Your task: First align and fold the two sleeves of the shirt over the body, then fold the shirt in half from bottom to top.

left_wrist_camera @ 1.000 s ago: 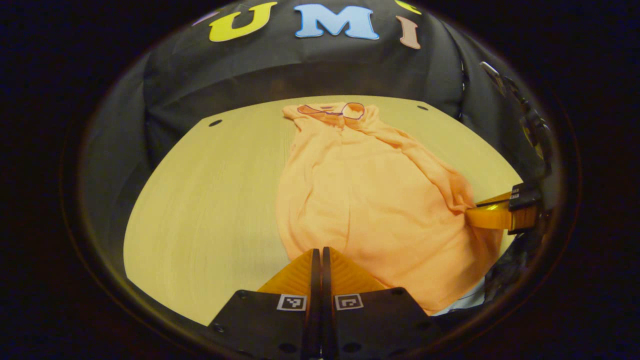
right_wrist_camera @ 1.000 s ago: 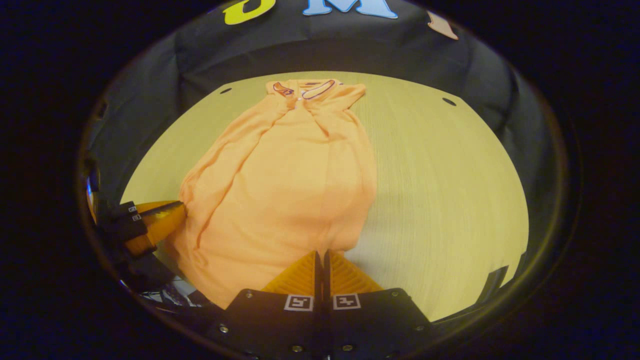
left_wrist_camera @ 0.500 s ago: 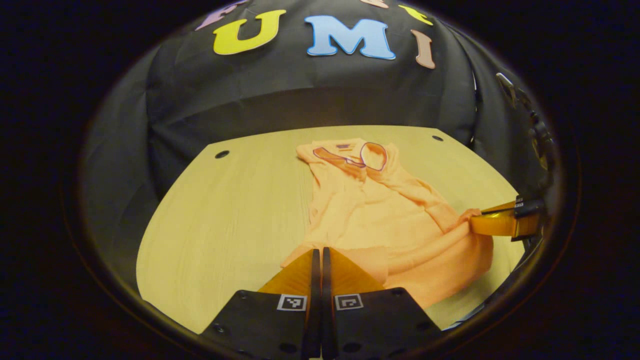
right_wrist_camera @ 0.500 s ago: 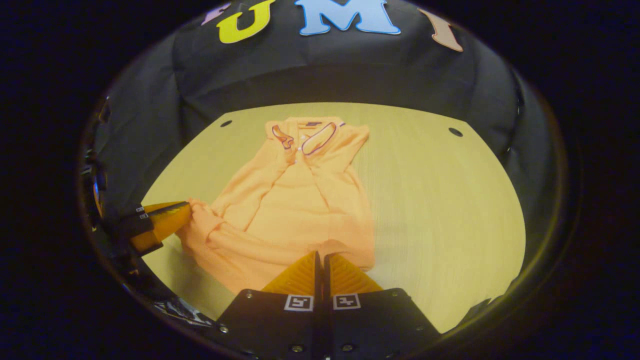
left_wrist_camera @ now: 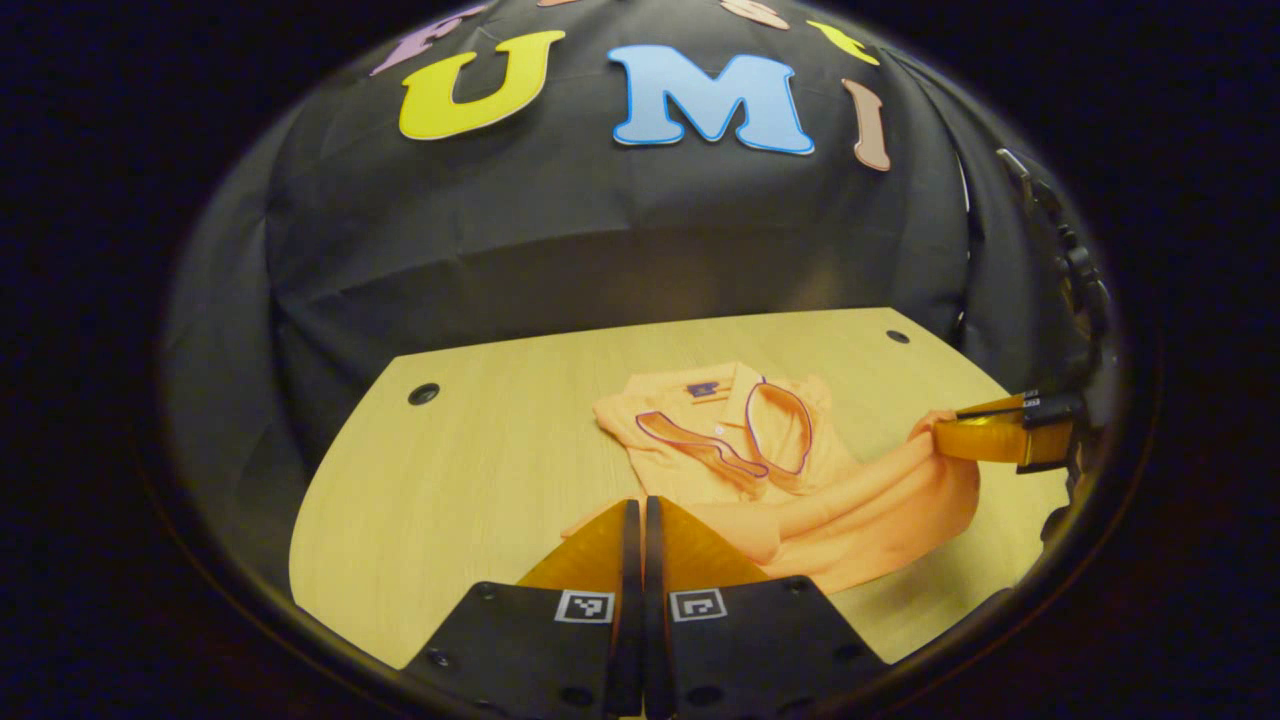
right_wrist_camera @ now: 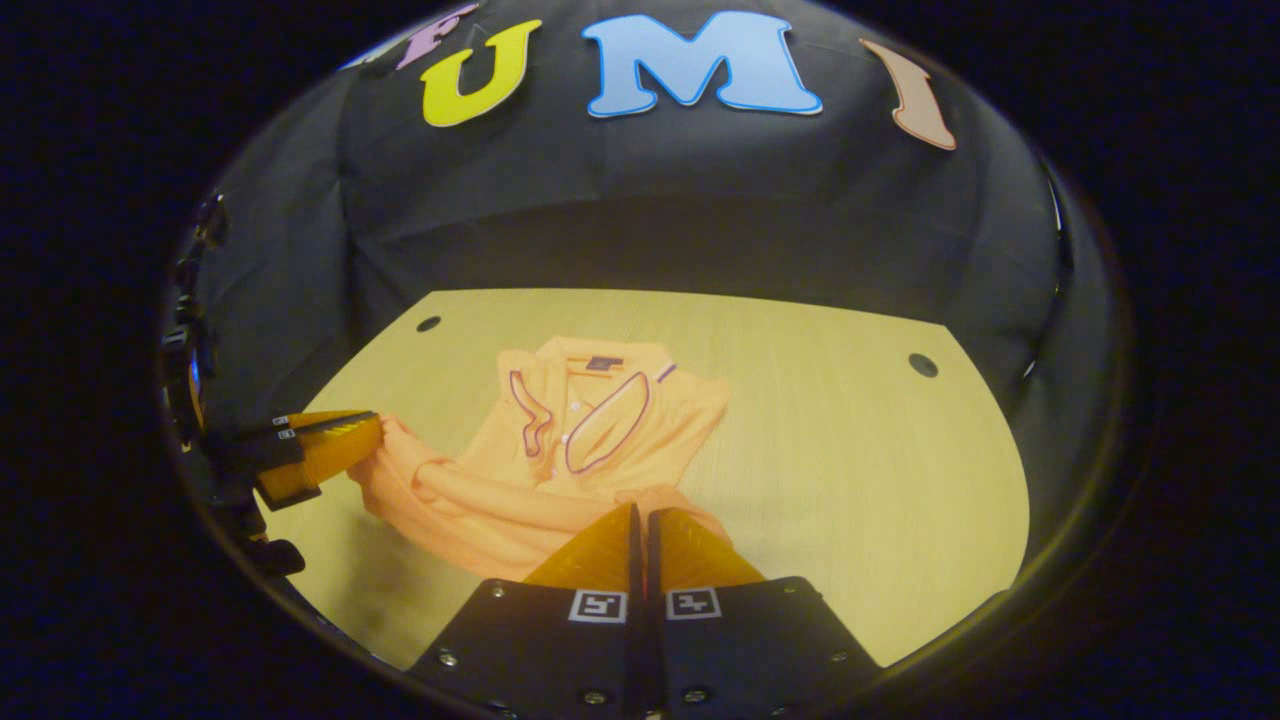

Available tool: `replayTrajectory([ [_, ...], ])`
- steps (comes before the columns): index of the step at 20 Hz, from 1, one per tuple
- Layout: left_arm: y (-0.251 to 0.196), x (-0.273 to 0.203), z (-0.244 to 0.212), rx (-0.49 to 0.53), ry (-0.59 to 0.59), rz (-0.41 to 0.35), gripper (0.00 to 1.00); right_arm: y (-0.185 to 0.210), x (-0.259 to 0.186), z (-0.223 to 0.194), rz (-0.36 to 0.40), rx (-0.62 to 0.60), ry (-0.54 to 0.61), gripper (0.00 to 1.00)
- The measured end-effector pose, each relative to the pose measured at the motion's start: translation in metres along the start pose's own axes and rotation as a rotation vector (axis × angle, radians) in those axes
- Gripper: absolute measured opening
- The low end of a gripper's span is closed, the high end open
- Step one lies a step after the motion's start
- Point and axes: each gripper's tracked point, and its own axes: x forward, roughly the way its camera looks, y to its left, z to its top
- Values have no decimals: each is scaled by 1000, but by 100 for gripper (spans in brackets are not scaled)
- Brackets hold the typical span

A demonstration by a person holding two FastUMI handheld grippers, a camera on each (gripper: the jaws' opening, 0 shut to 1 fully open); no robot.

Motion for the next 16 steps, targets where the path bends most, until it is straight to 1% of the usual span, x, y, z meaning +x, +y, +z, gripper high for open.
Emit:
replayTrajectory([
  [6,13,57,71,13,-83,-4,6,-21,42,69,-8,21,-93,0],
  [10,21,97,106,33,-118,-6,6,-35,75,111,-16,34,-159,0],
  [14,27,146,132,44,-154,-9,6,-49,113,137,-28,44,-202,0],
  [16,28,170,137,38,-166,-10,7,-56,134,141,-34,47,-217,0],
])
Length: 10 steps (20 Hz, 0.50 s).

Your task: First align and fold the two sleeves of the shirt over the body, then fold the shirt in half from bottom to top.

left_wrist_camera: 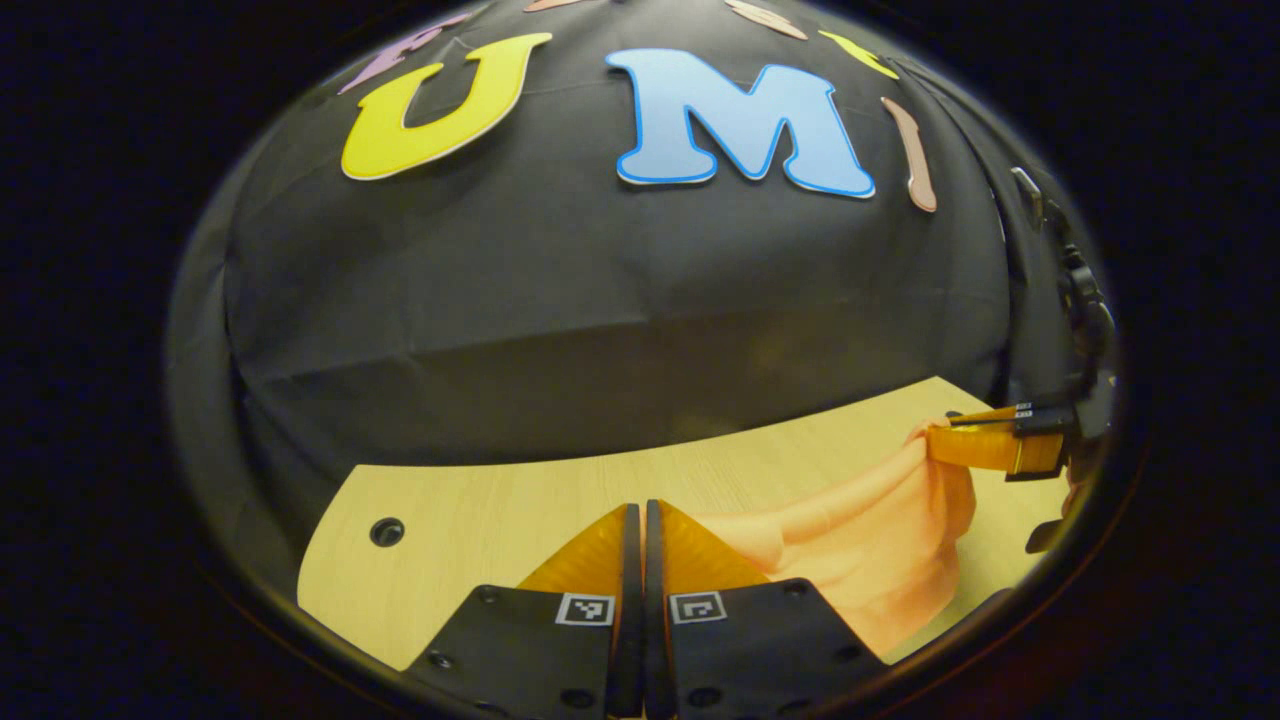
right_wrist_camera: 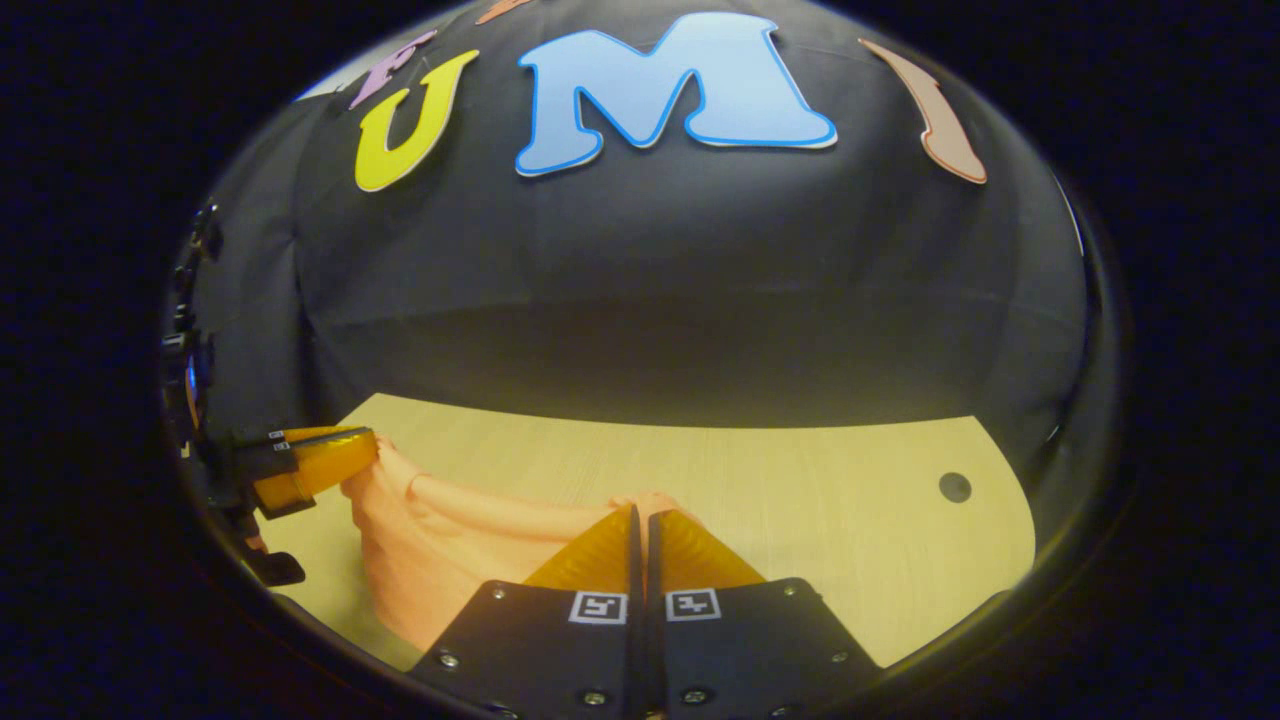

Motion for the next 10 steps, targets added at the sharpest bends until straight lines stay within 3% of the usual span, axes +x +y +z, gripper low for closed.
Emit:
replayTrajectory([
  [10,1,82,-65,-19,38,-3,6,-27,76,-58,9,-10,47,0],
])
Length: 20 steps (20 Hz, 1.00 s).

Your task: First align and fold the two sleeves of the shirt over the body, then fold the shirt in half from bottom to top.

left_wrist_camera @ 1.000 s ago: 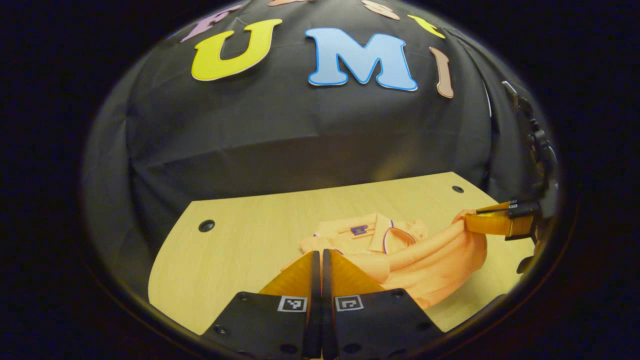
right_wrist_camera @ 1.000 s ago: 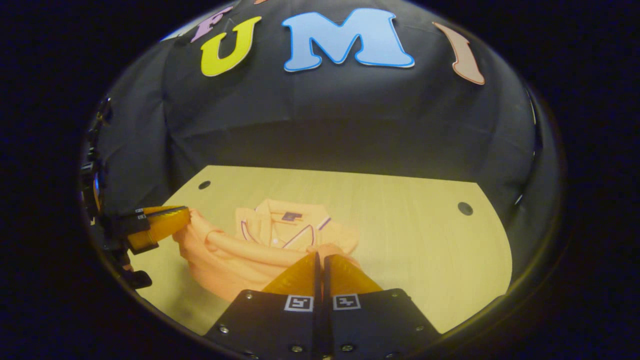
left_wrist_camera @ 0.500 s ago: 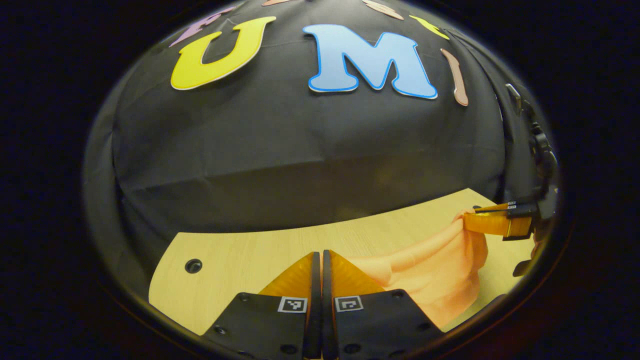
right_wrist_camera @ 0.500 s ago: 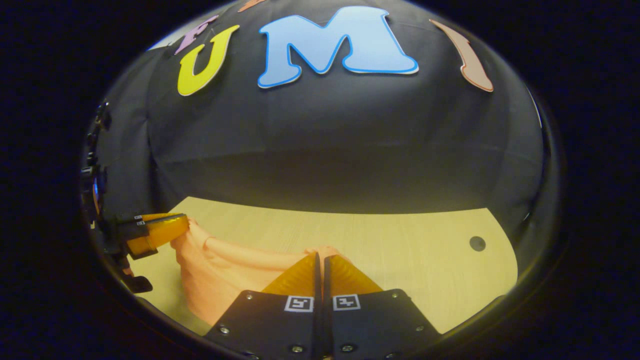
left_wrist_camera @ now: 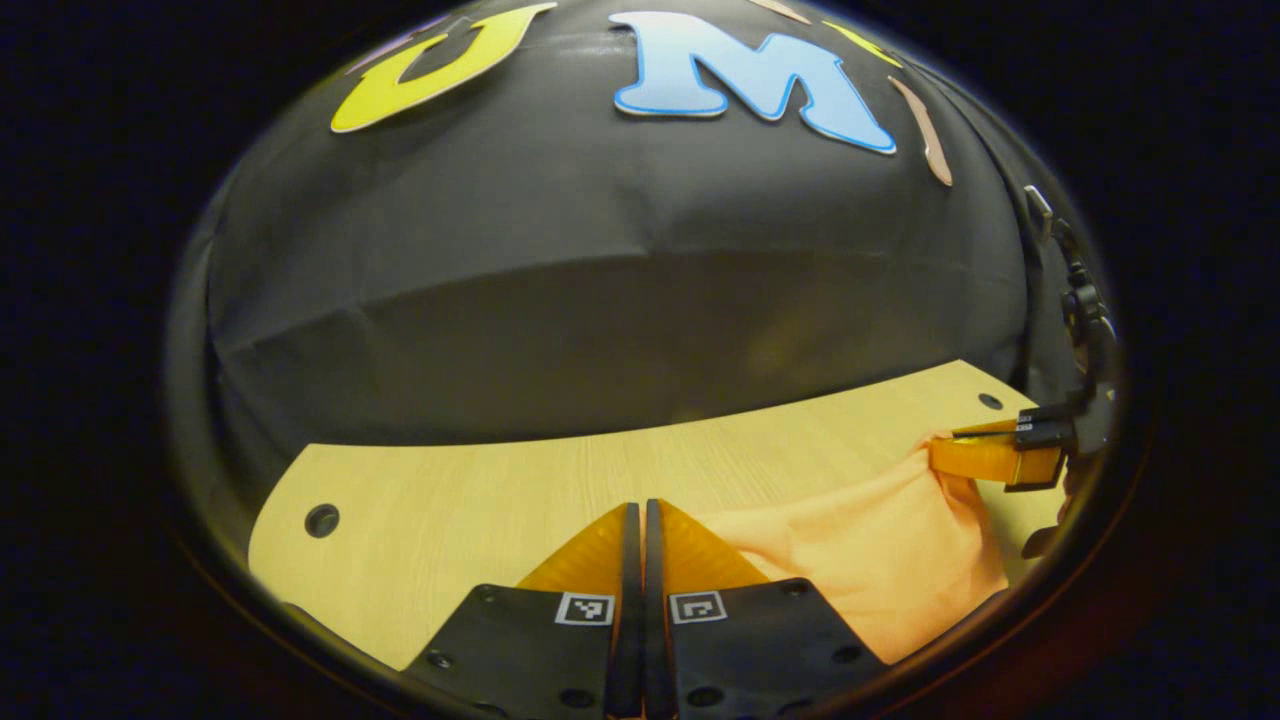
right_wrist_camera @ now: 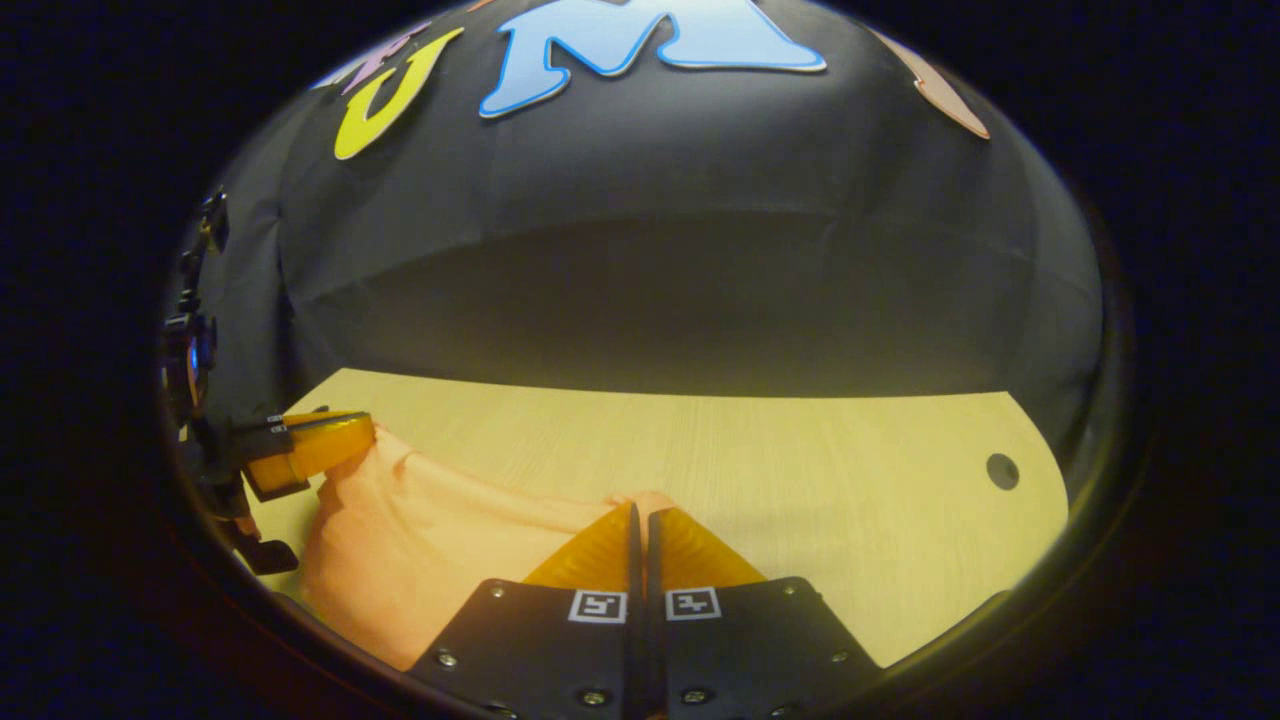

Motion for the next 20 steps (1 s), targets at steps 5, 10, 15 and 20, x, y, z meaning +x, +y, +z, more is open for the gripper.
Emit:
replayTrajectory([
  [5,-3,13,-15,-22,10,-2,7,-4,16,-20,3,33,33,0],
  [10,-1,3,-6,-45,-11,-3,43,-9,17,-22,-28,6,30,30],
  [15,0,-27,11,-6,-40,8,67,-15,-6,-11,-55,44,13,52],
  [20,-14,-88,19,7,-40,7,67,-10,-54,3,-85,85,-28,52],
])
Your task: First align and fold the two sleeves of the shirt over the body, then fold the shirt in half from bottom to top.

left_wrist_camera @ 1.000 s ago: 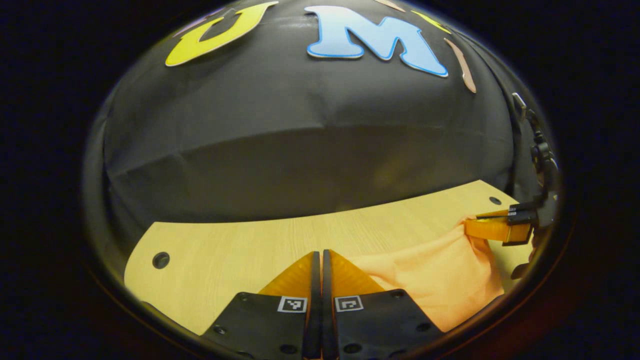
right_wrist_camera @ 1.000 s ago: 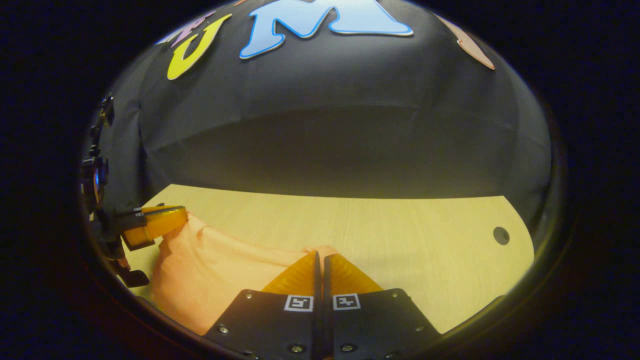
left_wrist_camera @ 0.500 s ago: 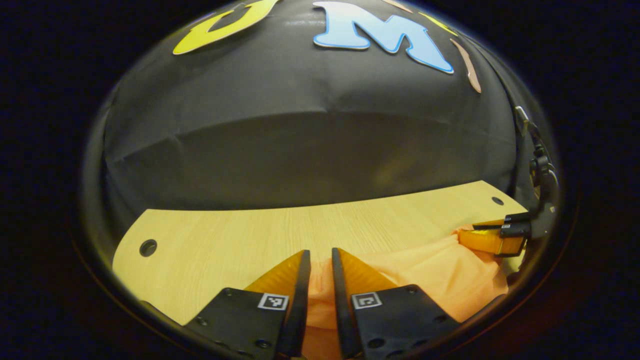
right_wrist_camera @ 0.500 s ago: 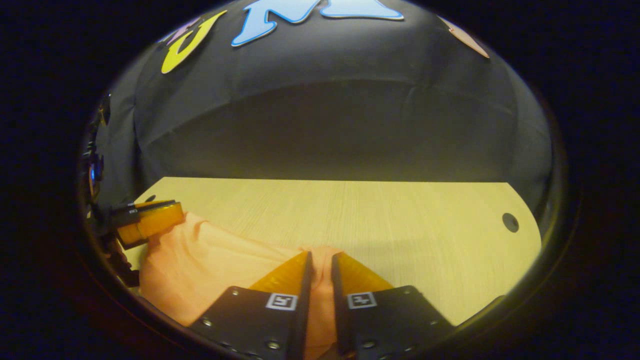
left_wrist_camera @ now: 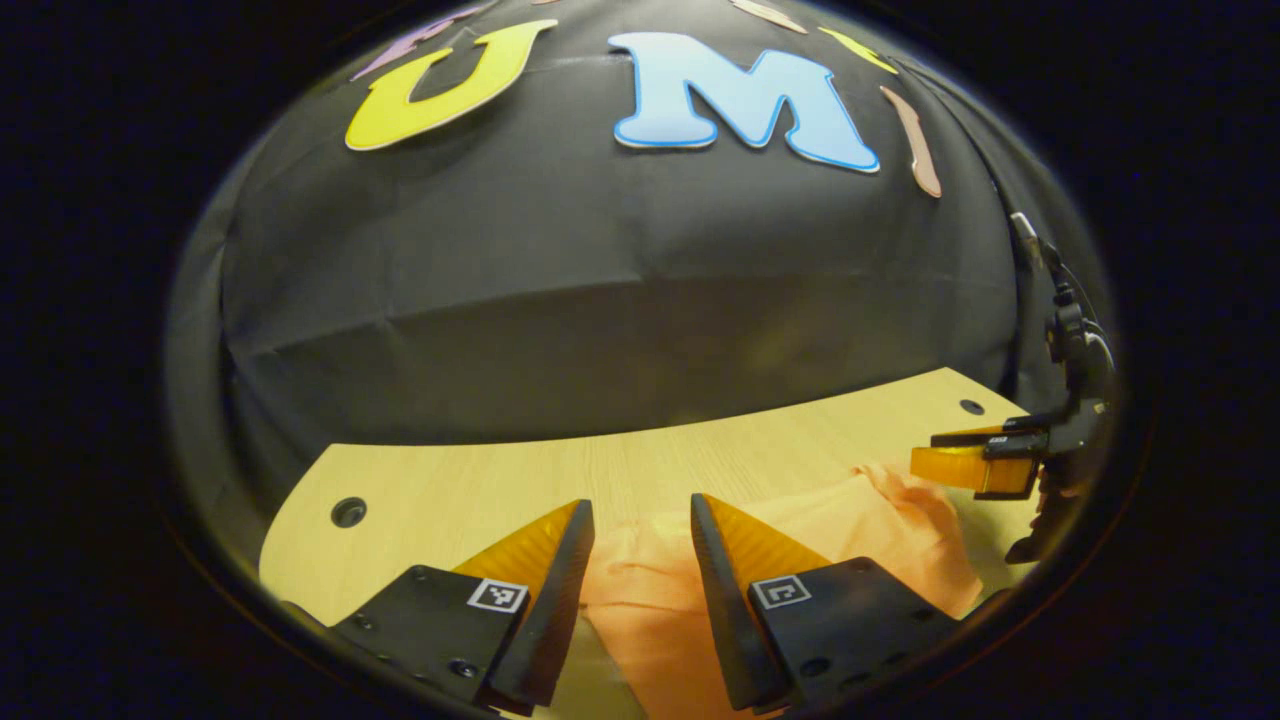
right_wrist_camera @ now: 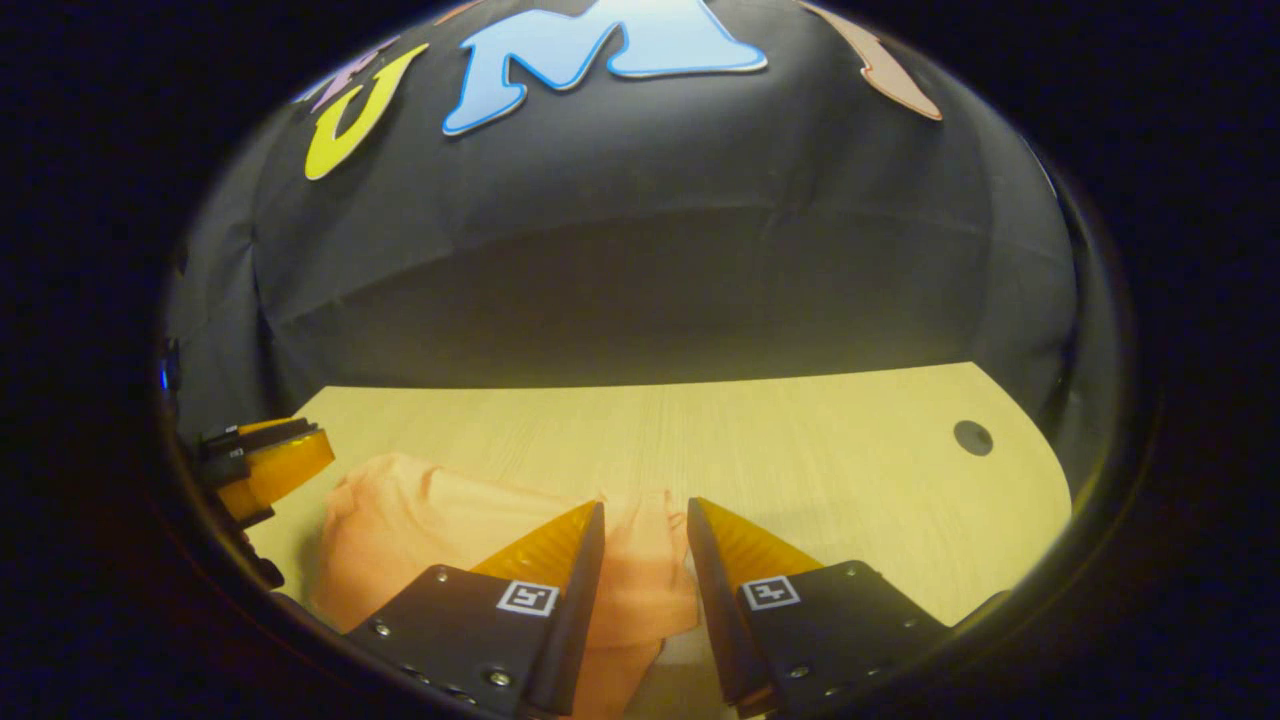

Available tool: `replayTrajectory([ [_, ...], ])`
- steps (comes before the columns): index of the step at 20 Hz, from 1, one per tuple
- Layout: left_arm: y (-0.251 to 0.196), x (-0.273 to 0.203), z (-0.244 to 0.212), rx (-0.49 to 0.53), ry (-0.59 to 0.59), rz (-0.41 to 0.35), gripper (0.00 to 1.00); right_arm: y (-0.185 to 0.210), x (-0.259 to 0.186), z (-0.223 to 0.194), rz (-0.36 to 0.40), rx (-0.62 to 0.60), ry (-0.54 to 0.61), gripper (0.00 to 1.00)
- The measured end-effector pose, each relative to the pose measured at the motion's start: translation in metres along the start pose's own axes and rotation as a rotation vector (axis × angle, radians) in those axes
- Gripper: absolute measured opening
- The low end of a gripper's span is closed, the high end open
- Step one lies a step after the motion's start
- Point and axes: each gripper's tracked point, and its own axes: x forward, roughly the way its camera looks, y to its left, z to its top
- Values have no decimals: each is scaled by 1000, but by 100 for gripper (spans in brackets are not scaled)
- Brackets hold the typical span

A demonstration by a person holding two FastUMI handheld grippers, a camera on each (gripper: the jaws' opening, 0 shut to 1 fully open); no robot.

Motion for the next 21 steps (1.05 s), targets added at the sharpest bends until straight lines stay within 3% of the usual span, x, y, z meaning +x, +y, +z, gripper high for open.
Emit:
replayTrajectory([
  [8,-26,-142,30,-17,7,-5,66,22,-144,11,-2,5,-5,52],
  [14,-37,-252,53,16,-10,-8,67,60,-257,19,36,-5,-30,52],
  [19,-45,-326,58,34,-38,-12,66,88,-318,21,46,-52,-86,54],
  [20,-47,-339,56,34,-45,-10,67,94,-329,21,48,-55,-95,49],
  [21,-48,-350,56,34,-56,-9,68,98,-338,21,52,-54,-110,54],
])
